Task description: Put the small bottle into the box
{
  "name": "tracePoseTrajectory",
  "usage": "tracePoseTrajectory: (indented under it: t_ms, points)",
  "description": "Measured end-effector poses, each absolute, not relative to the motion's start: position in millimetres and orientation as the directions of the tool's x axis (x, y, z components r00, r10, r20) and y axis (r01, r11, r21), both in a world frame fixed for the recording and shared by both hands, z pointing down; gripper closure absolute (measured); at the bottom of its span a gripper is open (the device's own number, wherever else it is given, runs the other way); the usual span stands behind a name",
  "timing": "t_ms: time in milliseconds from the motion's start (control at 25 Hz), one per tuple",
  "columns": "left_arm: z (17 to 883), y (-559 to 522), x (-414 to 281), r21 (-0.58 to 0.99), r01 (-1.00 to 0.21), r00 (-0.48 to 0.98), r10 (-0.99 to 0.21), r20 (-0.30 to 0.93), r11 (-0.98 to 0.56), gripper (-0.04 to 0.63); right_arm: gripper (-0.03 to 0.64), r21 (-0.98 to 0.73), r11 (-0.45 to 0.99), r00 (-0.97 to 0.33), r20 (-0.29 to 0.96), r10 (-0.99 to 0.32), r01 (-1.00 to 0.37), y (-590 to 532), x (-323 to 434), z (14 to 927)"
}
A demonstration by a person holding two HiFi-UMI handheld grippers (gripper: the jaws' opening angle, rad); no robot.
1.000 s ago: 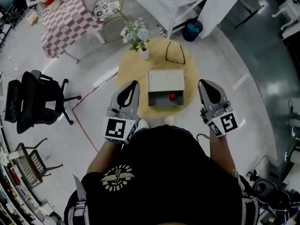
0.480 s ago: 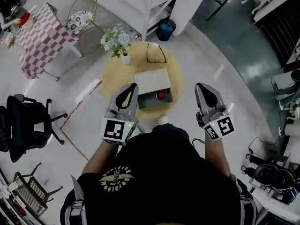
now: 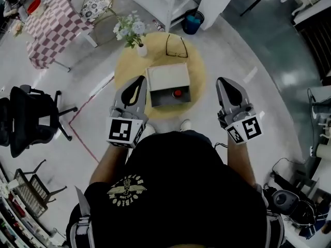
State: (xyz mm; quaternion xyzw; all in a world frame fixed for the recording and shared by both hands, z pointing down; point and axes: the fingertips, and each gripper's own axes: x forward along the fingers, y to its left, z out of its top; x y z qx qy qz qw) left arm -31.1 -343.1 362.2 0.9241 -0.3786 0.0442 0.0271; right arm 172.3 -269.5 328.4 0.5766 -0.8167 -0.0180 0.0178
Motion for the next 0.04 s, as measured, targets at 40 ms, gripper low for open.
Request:
tracePoseTrajectory:
  t_ms: [40]
  points:
    - [361.3, -344.7, -27.7, 0.014, -0.712, 0.700, -0.708, 0.095, -0.702, 0.595, 0.609, 0.054, 0.343, -0.343, 0.006, -0.939, -0.938, -271.9, 177.1, 328.2]
